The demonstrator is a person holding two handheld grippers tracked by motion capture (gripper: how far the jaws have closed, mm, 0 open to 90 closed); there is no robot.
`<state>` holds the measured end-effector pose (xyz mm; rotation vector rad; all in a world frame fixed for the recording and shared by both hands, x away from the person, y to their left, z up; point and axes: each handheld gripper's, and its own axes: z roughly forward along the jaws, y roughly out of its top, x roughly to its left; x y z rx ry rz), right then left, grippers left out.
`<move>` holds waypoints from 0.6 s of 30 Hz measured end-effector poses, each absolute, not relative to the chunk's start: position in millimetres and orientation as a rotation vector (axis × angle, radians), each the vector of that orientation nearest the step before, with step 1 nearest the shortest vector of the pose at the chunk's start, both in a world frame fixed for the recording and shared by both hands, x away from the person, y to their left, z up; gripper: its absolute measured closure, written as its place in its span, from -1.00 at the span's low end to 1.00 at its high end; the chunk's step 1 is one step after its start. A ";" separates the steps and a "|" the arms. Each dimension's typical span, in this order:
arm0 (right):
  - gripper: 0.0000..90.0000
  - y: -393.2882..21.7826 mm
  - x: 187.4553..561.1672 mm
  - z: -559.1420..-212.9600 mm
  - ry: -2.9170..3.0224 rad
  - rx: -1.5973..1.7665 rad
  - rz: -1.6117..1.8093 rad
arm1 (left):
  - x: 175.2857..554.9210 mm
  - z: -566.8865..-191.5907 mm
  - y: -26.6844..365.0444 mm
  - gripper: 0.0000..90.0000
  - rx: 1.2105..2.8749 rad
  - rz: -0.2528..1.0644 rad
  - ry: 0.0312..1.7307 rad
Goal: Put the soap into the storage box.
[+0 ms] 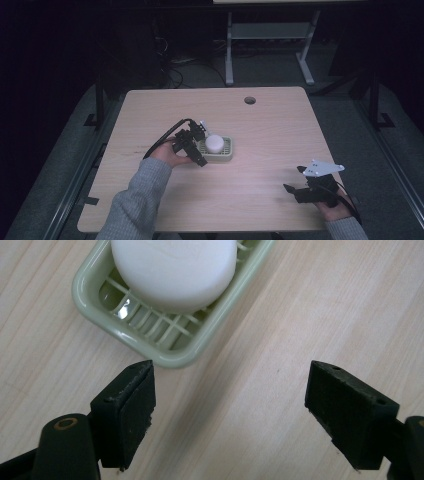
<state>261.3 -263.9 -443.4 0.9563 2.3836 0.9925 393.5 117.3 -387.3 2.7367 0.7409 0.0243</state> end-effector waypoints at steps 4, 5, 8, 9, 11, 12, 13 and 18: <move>-0.53 -264.3 261.8 -443.8 2.386 0.957 0.990 | 388.9 -387.4 122.6 -0.57 2.732 0.022 0.739; -0.53 -264.5 261.8 -443.7 2.384 0.958 0.990 | 387.7 -388.0 123.6 -0.57 2.728 0.022 0.744; -0.53 -264.5 261.8 -443.8 2.383 0.959 0.987 | 384.6 -388.0 126.2 -0.57 2.736 0.035 0.741; -0.53 -264.5 261.9 -443.8 2.382 0.963 0.986 | 383.6 -387.7 127.1 -0.57 2.735 0.036 0.737; -0.53 -264.8 262.1 -443.6 2.379 0.965 0.985 | 381.4 -387.1 128.3 -0.57 2.733 0.038 0.732; -0.53 -264.9 262.1 -443.5 2.378 0.965 0.985 | 380.0 -387.1 128.7 -0.57 2.731 0.040 0.731; -0.53 -264.9 262.0 -443.4 2.377 0.968 0.986 | 379.0 -386.9 129.2 -0.57 2.736 0.041 0.727; -0.53 -264.3 261.7 -443.5 2.378 0.970 0.984 | 373.3 -387.4 133.1 -0.57 2.736 0.050 0.726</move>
